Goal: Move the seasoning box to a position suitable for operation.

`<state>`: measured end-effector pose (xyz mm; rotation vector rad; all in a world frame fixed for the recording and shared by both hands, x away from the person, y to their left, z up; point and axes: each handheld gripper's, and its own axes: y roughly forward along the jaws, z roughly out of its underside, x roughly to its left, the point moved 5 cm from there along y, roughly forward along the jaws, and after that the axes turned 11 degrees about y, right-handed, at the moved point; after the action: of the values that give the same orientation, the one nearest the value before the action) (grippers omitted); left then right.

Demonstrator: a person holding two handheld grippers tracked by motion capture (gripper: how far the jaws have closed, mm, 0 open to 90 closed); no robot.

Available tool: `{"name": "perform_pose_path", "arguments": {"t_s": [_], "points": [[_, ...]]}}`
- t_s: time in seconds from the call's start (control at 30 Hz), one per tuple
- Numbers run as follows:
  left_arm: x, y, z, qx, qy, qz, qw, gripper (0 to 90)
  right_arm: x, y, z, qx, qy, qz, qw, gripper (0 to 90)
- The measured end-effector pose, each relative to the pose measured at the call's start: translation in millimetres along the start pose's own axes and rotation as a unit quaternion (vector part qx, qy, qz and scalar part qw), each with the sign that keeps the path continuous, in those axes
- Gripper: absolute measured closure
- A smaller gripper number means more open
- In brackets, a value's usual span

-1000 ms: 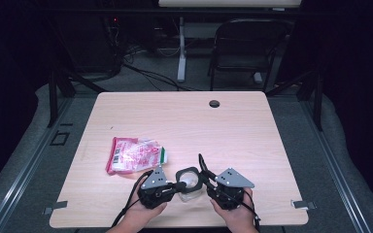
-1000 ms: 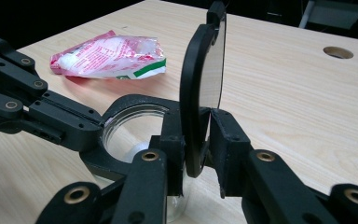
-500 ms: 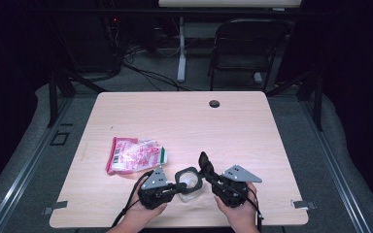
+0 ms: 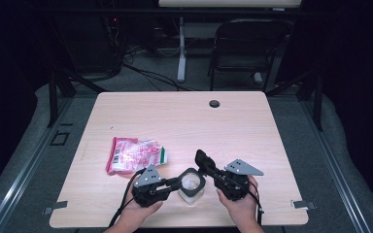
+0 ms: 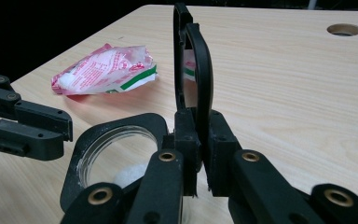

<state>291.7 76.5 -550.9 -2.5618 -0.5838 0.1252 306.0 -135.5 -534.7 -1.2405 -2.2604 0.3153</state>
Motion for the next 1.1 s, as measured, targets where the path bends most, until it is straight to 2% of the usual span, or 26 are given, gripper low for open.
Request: {"name": "perform_pose_path", "arguments": {"t_s": [0.13, 0.33, 0.43, 0.63, 0.77, 0.97, 1.1], "points": [[0.9, -2.5, 3.9, 0.007, -0.001, -0.007, 0.9999, 74.8, -3.9, 5.0, -5.1, 0.002, -0.008, -0.009, 0.9999, 85.3], [4.0, -6.8, 10.7, 0.016, -0.008, -0.021, 0.9996, 72.0, -8.9, 11.5, -12.3, 0.02, -0.031, -0.035, 0.9987, 85.4], [5.3, -7.7, 15.1, 0.022, -0.01, -0.026, 0.9994, 71.3, -10.9, 14.7, -14.7, 0.023, -0.03, -0.043, 0.9983, 85.2], [8.2, -10.8, 20.5, 0.031, -0.012, -0.041, 0.9986, 69.9, -15.2, 19.0, -16.3, 0.026, -0.04, -0.05, 0.9976, 83.7], [13.0, -12.9, 23.3, 0.033, -0.015, -0.05, 0.9981, 68.6, -17.9, 17.9, -11.9, 0.038, -0.049, -0.045, 0.9971, 80.3], [20.4, -17.8, 24.1, 0.031, -0.02, -0.06, 0.9976, 68.2, -20.5, 11.3, -8.1, 0.043, -0.03, -0.048, 0.9975, 82.0], [24.7, -20.7, 24.1, 0.026, -0.023, -0.064, 0.9973, 67.3, -19.3, 10.7, -8.0, 0.04, -0.027, -0.049, 0.9976, 85.1]]}}
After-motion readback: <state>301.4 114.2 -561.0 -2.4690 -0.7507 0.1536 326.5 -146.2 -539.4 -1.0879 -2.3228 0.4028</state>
